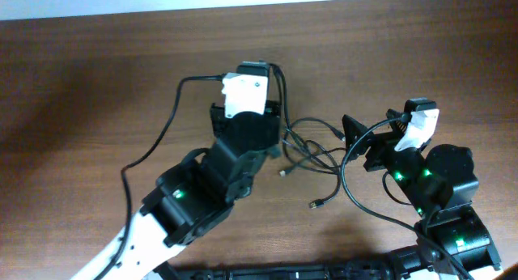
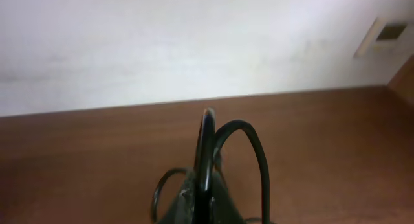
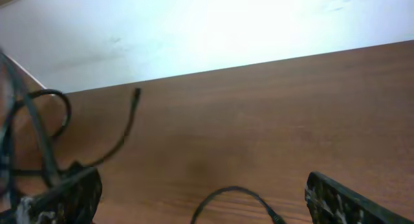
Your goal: Untangle cables
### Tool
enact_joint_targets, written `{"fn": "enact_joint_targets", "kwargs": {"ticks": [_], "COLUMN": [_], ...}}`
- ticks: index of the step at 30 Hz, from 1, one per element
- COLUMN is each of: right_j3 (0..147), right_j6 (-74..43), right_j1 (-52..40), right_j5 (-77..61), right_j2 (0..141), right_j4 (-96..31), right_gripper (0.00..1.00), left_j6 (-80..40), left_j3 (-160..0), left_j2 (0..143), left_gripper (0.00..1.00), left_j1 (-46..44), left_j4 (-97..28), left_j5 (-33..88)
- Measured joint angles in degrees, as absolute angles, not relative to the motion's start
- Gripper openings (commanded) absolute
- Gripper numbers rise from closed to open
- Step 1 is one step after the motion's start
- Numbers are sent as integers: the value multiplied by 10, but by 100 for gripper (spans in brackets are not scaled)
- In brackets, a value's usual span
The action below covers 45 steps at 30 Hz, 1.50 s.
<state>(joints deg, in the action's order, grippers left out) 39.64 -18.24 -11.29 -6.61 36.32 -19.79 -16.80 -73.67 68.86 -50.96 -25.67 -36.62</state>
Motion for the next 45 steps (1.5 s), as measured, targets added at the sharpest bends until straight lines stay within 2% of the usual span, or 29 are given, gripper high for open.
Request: {"fn": "enact_joint_targets", "kwargs": {"ticks": [2,3,4,5,6,12,16,24,31,38,45], "right_j3": [396,396,396,396,396,396,396,396,460,545,552], "right_j6": [-182,-183,-183,-183,-182,-182,-182,-140,-39,74,167], "right_j1": [-113,-113,-113,-113,-113,-113,-113,-113,-118,-246,-304], "right_j5": [-63,-62,-60,-60,-60,-60,-69,-161,-295,-296,-284], "right_j2": [363,363,363,363,363,363,363,384,572,787,899], "right_j4": [-198,-198,-198,-198,-198,-198,-198,-197,-256,-276,-300], "right_gripper": [99,99,99,99,99,99,99,99,98,99,98], "left_j6": [-153,-144,-128,-112,-99,-36,-29,-163,-211,-221,-222], "left_j3": [-737,-737,-737,-737,-737,-737,-737,-738,-738,-738,-738], "left_j2": [662,652,633,624,614,594,594,595,595,595,609], "left_gripper": [0,15,51,80,99,99,99,99,99,99,99], "left_j1": [-510,-510,-510,-510,-510,-510,-508,-404,-293,-160,-137], "left_j4": [-240,-236,-224,-217,-206,-197,-252,-454,-590,-618,-637], "left_j5": [-367,-365,-359,-355,-352,-355,-394,-396,-306,-201,-182]}}
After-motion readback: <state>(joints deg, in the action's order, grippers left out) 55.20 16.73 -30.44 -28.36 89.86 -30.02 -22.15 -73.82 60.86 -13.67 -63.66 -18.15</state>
